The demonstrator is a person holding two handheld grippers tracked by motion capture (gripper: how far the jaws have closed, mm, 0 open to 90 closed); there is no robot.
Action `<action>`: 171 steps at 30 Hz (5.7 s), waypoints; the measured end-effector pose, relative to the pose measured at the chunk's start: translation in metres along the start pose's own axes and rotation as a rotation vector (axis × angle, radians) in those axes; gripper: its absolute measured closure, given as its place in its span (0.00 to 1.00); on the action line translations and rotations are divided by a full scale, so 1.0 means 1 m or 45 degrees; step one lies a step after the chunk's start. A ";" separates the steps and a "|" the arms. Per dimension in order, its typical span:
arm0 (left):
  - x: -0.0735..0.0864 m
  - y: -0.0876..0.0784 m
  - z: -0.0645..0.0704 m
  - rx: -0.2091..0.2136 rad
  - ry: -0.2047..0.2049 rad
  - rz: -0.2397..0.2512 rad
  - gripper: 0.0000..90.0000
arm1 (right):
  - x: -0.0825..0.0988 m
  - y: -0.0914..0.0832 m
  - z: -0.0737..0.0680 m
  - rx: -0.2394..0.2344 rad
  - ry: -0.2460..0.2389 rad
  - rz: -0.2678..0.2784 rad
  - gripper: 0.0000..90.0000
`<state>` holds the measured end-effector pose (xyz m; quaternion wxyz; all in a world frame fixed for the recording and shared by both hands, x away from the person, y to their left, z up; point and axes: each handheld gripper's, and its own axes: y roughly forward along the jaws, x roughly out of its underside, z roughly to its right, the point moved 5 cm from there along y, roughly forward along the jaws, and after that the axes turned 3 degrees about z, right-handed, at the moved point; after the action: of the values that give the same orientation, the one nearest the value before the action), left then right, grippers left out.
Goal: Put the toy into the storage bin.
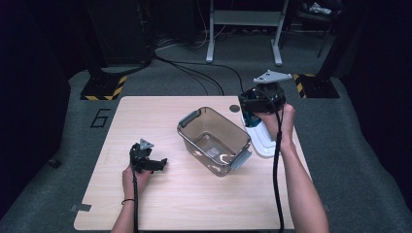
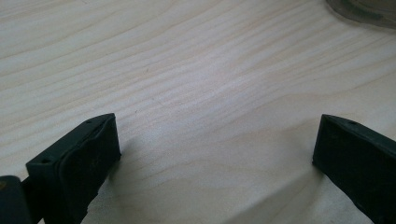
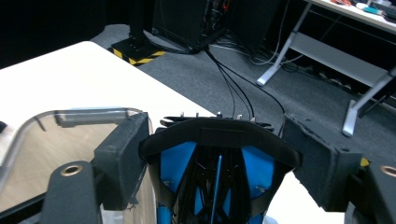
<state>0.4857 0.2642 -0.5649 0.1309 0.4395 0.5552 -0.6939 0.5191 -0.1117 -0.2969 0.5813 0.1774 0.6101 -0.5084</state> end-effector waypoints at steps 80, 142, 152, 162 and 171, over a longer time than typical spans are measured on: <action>0.000 0.000 0.000 -0.001 -0.001 0.002 0.01 | 0.111 0.043 -0.085 -0.302 0.120 -0.148 0.27; 0.000 0.000 0.000 -0.002 0.000 0.001 0.01 | 0.128 0.021 -0.084 -0.350 0.066 -0.293 0.26; 0.000 0.000 0.000 -0.001 -0.001 0.001 0.01 | 0.130 0.020 -0.084 -0.343 0.065 -0.280 0.26; 0.000 0.000 0.000 -0.002 0.000 0.002 0.01 | 0.130 0.020 -0.084 -0.337 0.069 -0.283 0.26; 0.000 0.000 0.000 -0.002 0.000 0.001 0.01 | 0.130 0.020 -0.085 -0.328 0.064 -0.290 0.25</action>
<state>0.4856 0.2641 -0.5649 0.1315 0.4397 0.5555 -0.6934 0.4565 -0.0813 -0.4370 0.5223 0.0440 0.7007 -0.4840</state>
